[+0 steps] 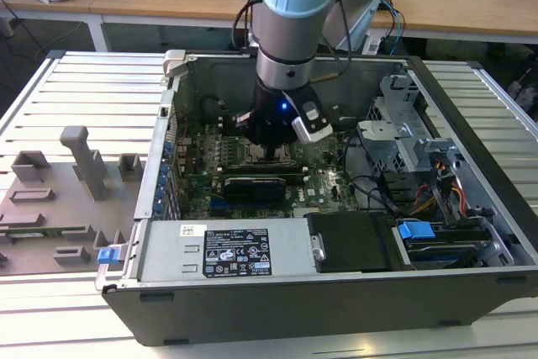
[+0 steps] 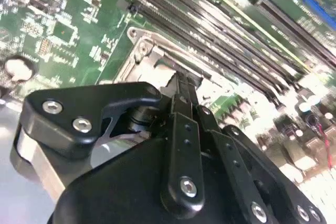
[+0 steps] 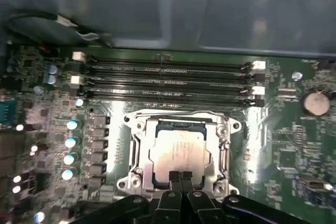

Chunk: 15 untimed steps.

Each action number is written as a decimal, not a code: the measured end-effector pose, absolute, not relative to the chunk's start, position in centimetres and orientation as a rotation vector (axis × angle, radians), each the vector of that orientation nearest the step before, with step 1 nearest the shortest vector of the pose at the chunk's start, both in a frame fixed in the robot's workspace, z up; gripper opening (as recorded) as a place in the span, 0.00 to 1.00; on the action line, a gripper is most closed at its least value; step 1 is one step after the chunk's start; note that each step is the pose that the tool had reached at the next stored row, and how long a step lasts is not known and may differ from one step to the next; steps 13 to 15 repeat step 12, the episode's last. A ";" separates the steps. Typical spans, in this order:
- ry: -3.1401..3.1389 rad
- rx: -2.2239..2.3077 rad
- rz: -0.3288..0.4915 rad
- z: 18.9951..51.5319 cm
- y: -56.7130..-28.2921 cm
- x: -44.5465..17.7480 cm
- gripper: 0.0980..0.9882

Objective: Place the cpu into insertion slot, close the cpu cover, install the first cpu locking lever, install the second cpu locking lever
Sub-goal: 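Install the second cpu locking lever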

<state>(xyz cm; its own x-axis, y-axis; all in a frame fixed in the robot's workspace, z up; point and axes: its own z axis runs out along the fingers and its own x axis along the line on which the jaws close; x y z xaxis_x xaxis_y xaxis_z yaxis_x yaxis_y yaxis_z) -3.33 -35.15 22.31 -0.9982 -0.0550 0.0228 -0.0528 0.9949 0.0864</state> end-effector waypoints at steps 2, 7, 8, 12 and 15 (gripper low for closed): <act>-3.113 0.084 -0.127 24.0 -35.1 -3.3 0.01; -3.113 0.084 -0.113 27.2 -34.8 -3.3 0.01; -3.113 0.084 -0.113 27.2 -34.8 -3.3 0.01; -3.113 0.084 -0.112 27.2 -34.8 -3.3 0.01; -3.113 0.084 -0.112 27.2 -34.8 -3.3 0.01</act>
